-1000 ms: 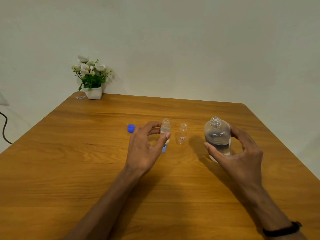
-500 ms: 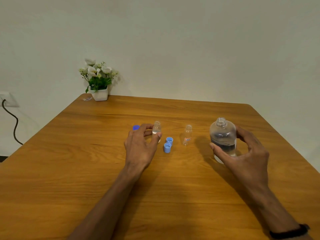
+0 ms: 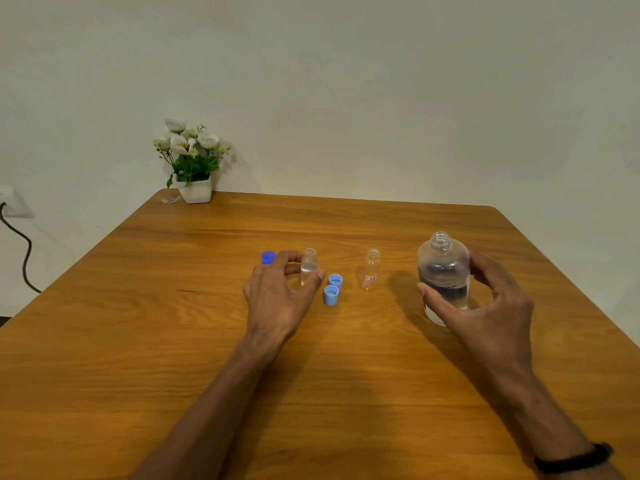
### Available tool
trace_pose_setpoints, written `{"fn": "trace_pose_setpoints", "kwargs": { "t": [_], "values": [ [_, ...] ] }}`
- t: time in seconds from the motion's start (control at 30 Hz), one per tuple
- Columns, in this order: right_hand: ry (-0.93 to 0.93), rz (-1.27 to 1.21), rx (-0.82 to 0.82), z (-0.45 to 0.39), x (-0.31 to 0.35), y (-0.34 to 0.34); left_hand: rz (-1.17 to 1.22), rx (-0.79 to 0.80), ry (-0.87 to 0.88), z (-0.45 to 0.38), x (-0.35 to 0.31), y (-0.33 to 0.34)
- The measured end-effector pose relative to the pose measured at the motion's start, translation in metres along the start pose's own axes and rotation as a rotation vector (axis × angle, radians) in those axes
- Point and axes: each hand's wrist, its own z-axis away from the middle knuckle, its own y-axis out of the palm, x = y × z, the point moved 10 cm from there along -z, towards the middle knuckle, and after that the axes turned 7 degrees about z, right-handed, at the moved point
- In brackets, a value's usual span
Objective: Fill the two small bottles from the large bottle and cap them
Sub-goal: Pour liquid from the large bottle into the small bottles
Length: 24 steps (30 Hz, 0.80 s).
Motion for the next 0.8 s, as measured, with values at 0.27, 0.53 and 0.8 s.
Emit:
{"fn": "trace_pose_setpoints", "kwargs": {
  "t": [0.27, 0.53, 0.8],
  "values": [
    [-0.002, -0.008, -0.006, 0.000, 0.001, -0.001, -0.005, -0.124, 0.294, 0.024, -0.055, -0.023],
    [0.012, 0.013, -0.035, 0.000, -0.003, -0.004, 0.033, 0.105, 0.229, 0.038, -0.076, 0.032],
    [-0.024, 0.040, -0.056, 0.001, -0.001, -0.006, -0.085, 0.076, 0.228, 0.017, -0.079, 0.060]
  ]
}}
